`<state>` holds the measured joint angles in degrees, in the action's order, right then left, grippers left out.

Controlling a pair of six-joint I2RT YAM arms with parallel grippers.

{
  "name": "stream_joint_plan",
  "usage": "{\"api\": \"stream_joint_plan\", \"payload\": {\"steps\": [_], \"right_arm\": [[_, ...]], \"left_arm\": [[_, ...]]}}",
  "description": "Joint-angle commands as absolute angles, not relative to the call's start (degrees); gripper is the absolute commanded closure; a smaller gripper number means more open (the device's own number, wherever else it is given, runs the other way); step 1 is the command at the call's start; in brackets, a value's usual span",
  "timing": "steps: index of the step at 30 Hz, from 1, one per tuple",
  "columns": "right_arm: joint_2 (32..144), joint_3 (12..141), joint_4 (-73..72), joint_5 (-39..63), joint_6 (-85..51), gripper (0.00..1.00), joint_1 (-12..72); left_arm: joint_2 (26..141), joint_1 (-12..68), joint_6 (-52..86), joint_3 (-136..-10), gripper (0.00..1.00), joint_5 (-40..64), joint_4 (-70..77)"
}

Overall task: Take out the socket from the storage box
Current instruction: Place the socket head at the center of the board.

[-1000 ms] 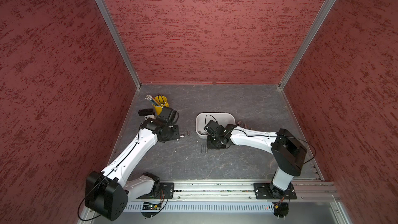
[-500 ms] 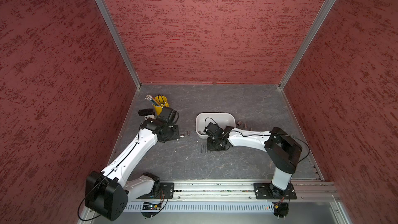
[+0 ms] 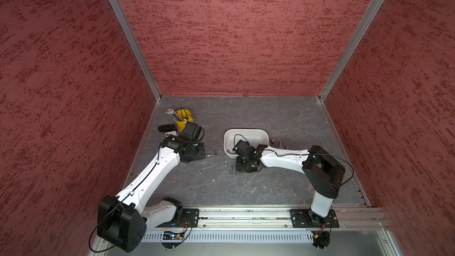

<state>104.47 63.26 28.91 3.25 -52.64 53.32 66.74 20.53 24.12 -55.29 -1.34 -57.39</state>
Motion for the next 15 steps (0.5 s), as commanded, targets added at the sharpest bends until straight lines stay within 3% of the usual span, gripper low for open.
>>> {"api": "stream_joint_plan", "payload": {"steps": [1, 6, 15], "right_arm": [[104.3, 62.2, 29.1, 2.7, -52.0, 0.72, 53.6], [101.2, 63.8, 31.2, 2.4, -51.2, 0.64, 53.6], [89.9, 64.6, 37.8, -1.4, -47.5, 0.60, 53.3]], "left_arm": [[67.0, 20.6, 23.6, -55.0, 0.49, -1.1, -56.7], [67.1, 20.8, 23.6, -55.1, 0.48, -1.1, -56.7], [68.7, 21.3, 23.1, -59.8, 0.47, 2.7, -57.4]]}}
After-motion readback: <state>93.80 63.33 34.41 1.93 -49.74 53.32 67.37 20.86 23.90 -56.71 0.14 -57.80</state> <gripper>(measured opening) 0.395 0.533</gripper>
